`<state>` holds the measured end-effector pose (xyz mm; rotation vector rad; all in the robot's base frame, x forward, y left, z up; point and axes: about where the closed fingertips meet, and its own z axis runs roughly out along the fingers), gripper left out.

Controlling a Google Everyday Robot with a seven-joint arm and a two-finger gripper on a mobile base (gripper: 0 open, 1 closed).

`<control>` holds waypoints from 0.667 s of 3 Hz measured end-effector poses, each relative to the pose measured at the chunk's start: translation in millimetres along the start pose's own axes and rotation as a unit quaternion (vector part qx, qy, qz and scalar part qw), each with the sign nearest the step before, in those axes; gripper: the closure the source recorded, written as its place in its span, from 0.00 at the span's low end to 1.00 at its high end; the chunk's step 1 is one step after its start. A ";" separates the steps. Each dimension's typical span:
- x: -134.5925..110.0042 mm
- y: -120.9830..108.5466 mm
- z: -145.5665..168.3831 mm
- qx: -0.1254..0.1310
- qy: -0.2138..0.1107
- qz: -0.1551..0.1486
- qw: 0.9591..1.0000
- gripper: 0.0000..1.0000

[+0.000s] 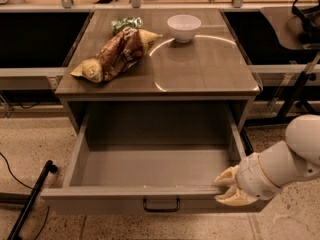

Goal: Open top drawer

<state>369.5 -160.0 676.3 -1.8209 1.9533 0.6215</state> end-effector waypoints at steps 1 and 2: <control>0.4 2.5 0.0 -0.001 -0.002 0.003 1.000 0.83; 0.4 2.5 0.0 -0.001 -0.002 0.002 1.000 0.59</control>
Offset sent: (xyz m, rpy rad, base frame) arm -0.0025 -0.0002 -0.0001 0.0046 0.0040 -0.0034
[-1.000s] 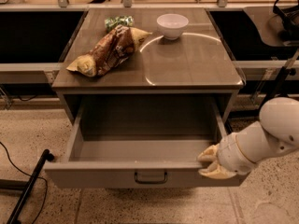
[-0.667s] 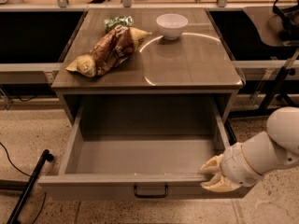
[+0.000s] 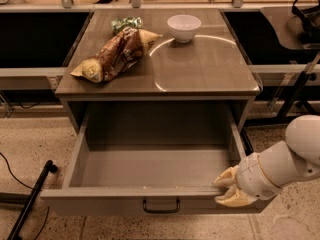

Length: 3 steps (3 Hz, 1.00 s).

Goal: Open top drawer

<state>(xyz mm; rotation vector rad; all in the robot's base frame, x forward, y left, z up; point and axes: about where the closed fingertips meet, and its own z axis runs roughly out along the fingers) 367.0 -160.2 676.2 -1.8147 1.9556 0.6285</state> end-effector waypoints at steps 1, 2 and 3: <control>0.0 0.0 0.0 0.000 0.000 0.000 1.000 0.38; -1.6 -1.6 -4.3 -0.002 0.002 -0.005 1.000 0.15; -5.2 -7.4 -33.4 0.011 0.013 -0.017 1.000 0.00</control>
Offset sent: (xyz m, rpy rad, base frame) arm 0.0053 -0.0049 0.0105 -0.0051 -0.0054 0.0190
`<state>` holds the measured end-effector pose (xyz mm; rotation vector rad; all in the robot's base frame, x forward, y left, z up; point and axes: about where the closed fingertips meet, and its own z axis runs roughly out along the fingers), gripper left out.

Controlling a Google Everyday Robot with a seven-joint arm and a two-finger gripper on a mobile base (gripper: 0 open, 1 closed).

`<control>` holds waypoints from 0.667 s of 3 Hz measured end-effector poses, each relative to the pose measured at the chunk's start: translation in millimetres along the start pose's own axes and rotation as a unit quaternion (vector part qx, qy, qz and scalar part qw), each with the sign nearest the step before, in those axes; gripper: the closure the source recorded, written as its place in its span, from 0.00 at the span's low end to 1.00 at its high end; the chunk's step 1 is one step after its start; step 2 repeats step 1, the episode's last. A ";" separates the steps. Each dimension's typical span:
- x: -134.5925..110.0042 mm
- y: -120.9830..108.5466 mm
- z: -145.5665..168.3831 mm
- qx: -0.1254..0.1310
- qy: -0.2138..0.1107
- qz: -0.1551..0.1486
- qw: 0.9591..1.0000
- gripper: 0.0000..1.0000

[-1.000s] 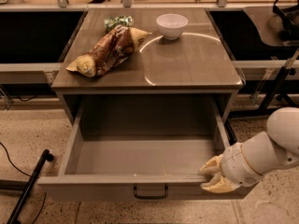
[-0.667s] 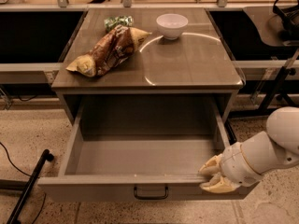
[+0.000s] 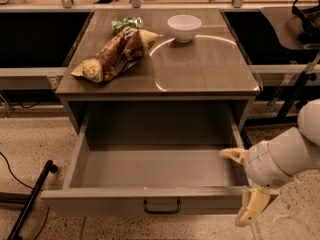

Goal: Open top drawer

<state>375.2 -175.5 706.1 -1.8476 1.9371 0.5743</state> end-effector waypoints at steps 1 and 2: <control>-5.4 -11.4 -44.1 0.031 0.015 -0.015 0.999 0.00; -5.4 -11.4 -44.1 0.031 0.015 -0.015 0.999 0.00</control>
Offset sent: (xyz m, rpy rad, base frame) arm 0.0000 0.0000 0.0000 0.0000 0.0000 0.0000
